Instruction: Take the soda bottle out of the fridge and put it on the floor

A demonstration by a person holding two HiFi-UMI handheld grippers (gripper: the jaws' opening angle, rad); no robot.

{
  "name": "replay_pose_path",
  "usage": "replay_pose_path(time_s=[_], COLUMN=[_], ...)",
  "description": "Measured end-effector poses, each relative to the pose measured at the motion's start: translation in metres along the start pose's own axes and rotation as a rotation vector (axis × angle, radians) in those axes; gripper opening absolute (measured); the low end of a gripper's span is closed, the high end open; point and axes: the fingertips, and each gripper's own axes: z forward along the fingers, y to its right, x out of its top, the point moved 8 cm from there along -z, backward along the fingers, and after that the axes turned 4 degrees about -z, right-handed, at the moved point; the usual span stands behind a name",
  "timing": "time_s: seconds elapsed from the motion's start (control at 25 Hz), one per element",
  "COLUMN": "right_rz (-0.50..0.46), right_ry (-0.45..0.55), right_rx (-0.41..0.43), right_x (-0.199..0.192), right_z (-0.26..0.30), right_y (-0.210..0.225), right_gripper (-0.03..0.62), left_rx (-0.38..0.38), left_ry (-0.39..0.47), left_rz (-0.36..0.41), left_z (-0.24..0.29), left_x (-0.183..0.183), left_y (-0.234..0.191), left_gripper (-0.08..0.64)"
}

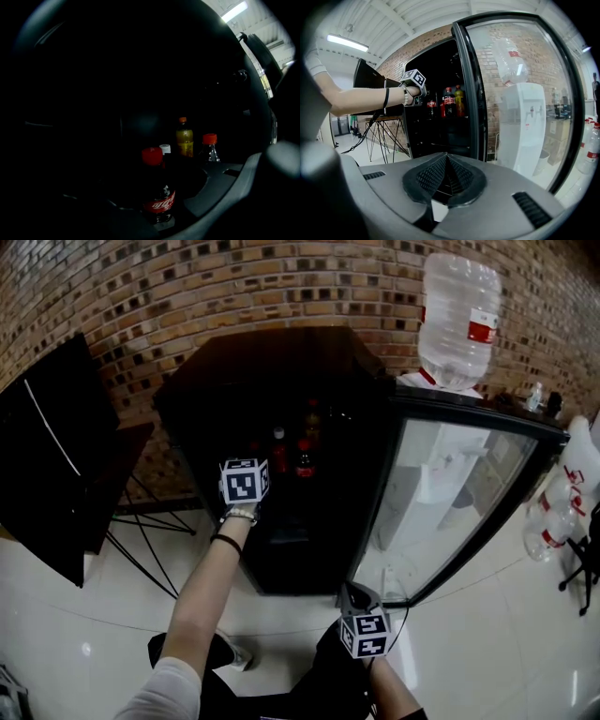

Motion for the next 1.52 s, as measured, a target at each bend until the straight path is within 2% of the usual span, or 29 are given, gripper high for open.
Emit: replay_pose_path(time_s=[0.2, 0.56, 0.8, 1.12, 1.52], right_rz=[-0.002, -0.007, -0.013, -0.027, -0.026], right_ry=[0.002, -0.002, 0.004, -0.003, -0.003], right_rx=[-0.004, -0.011, -0.011, -0.001, -0.008], right_x=[-0.002, -0.002, 0.001, -0.002, -0.003], right_z=[0.0, -0.004, -0.003, -0.005, 0.0], right_y=[0.002, 0.004, 0.004, -0.003, -0.006], right_gripper=[0.017, 0.017, 0.017, 0.017, 0.017], left_rx=[-0.038, -0.136, -0.218, -0.241, -0.212], left_ry=[0.005, 0.045, 0.029, -0.061, -0.222], left_rz=[-0.006, -0.01, -0.022, -0.06, -0.104], left_z=[-0.012, -0.071, -0.115, -0.165, -0.184], left_x=[0.001, -0.007, -0.028, -0.12, -0.235], left_y=[0.01, 0.034, 0.045, 0.045, 0.031], left_gripper=[0.143, 0.141, 0.141, 0.141, 0.141])
